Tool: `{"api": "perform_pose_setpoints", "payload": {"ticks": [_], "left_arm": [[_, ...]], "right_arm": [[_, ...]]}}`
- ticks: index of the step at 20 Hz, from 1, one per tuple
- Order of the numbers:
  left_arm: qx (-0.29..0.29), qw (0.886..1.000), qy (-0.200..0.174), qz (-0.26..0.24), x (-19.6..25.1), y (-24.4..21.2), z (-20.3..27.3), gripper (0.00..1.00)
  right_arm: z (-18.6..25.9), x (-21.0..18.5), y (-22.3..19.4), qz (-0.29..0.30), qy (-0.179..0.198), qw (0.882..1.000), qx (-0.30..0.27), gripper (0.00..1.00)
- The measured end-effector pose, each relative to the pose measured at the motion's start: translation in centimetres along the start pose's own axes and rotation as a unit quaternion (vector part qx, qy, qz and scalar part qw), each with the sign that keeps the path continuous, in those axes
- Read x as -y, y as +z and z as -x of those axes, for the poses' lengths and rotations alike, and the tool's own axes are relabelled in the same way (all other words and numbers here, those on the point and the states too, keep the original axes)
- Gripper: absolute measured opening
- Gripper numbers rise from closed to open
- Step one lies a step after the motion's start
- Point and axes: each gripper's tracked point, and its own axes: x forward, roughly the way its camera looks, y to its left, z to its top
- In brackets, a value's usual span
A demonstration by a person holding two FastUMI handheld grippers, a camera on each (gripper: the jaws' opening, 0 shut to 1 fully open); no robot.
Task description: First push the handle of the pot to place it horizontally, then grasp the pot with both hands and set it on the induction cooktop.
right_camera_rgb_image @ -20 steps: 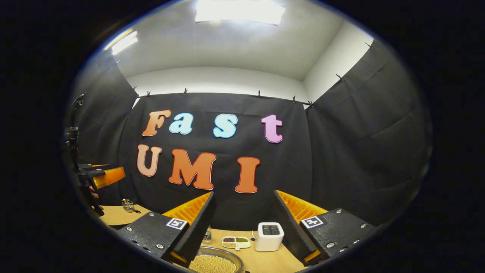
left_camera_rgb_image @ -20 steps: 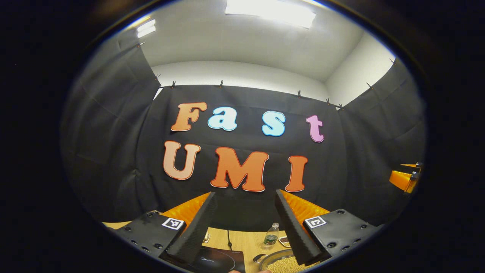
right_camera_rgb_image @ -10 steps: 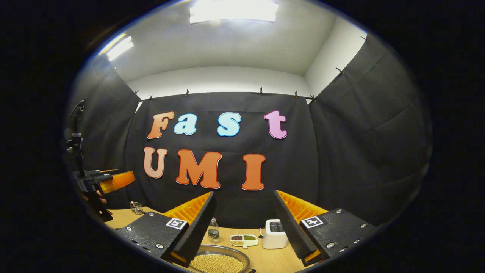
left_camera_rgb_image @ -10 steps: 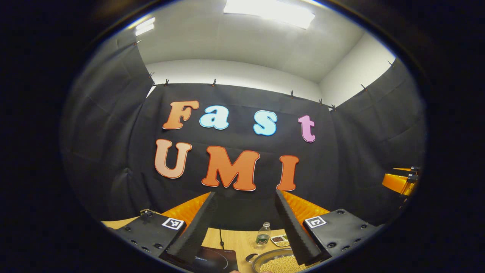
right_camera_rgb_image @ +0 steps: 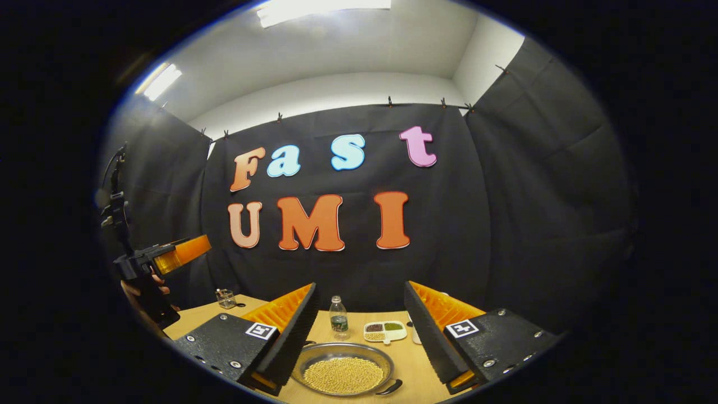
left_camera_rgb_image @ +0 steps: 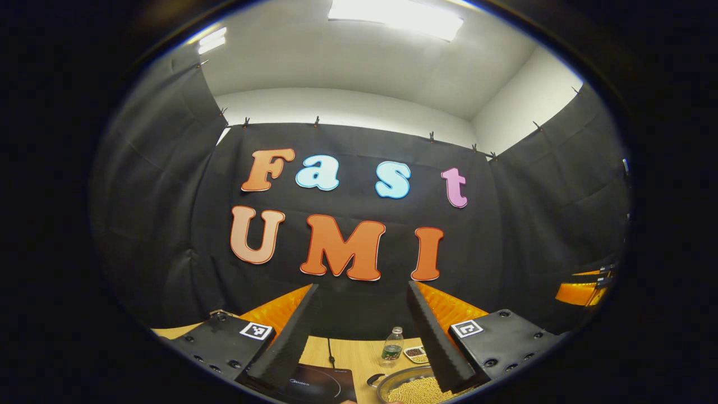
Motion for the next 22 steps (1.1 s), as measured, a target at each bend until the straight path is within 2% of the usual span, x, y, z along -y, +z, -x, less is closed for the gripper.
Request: {"api": "perform_pose_setpoints", "payload": {"ticks": [6, 10, 16, 17, 18, 22], "left_arm": [[-0.008, 1.0, 0.005, -0.014, -0.1, -1.1, -0.2, 1.0], [-0.017, 1.0, 0.008, -0.024, -0.3, -2.1, -0.4, 1.0], [-0.029, 0.999, 0.01, -0.031, -0.4, -3.2, -0.5, 1.0], [-0.031, 0.999, 0.01, -0.031, -0.4, -3.3, -0.5, 1.0], [-0.033, 0.999, 0.01, -0.031, -0.3, -3.5, -0.6, 0.97], [-0.042, 0.999, 0.01, -0.032, -0.3, -4.3, -0.7, 1.0]], "right_arm": [[-0.5, 1.3, -5.6, -0.034, -0.021, 0.996, -0.082, 0.92], [-0.1, 1.8, -10.4, -0.075, -0.023, 0.985, -0.151, 0.83], [0.6, 1.6, -16.4, -0.144, -0.026, 0.958, -0.246, 0.58], [0.8, 1.5, -17.1, -0.151, -0.025, 0.954, -0.258, 0.5], [1.2, 1.4, -17.9, -0.16, -0.022, 0.949, -0.271, 0.47], [1.5, 1.2, -20.5, -0.197, -0.023, 0.931, -0.308, 0.25]]}}
